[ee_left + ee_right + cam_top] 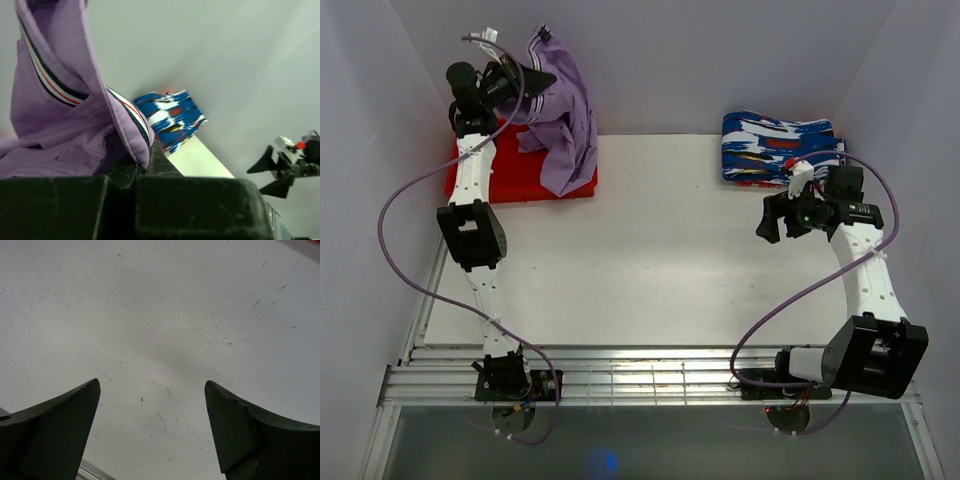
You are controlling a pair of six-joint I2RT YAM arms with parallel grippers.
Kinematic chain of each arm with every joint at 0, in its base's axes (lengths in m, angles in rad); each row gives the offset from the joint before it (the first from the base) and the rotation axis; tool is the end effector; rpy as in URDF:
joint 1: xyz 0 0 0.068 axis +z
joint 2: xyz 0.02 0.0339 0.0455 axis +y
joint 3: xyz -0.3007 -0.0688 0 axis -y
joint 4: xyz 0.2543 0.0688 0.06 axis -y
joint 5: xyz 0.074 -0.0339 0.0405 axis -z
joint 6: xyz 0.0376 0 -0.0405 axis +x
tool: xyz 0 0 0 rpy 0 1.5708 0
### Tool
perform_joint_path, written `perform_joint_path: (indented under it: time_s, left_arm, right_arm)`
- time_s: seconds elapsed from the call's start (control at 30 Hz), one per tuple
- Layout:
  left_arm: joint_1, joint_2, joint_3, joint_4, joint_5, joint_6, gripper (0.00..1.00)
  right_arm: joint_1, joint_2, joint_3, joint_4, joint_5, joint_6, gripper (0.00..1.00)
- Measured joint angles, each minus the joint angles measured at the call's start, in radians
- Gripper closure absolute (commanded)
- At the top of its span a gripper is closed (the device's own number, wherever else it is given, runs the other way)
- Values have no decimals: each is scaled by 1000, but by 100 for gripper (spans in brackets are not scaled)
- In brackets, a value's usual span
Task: Fold and stack the trousers
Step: Grab the trousers from the pile, then move the trousers to the center of the board
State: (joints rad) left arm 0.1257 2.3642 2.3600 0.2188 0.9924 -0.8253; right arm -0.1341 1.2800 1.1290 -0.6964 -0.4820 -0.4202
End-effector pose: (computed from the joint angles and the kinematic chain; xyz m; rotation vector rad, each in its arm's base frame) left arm 0.5806 0.0416 0.4035 0.1832 1.5687 -1.2243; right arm 0.2652 -0.0182 0.3422 -0.5412 2.2526 0.3065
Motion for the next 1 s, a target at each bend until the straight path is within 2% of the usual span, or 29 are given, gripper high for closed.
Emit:
perform_joint_path:
  time_s: [0.17,0.43,0.57,0.67,0.8,0.97,1.0]
  left_arm:
    - [-91,-164,7,27,56,-18,100]
    - [-392,-415,-67,51,161,17,100]
    - [-475,-514,-187,70,187,27,100]
    - [-533,-586,-363,66,191,70,100]
    - [-630,-584,-545,-79,126,227,100]
    - [-755,-446,-642,-259,-30,370,83]
    - [-770,-403,-637,-289,-62,387,73]
  right_arm:
    - [0,-30,16,15,-18,2,10]
    - [0,-92,27,26,-48,2,10]
    - [0,-140,39,35,-51,-2,10]
    - [-24,-180,47,42,-47,-8,10]
    - [-123,-203,47,40,-53,-29,10]
    - [-241,-165,48,-12,-71,-79,10]
    - [-260,-149,51,-31,-79,-95,10]
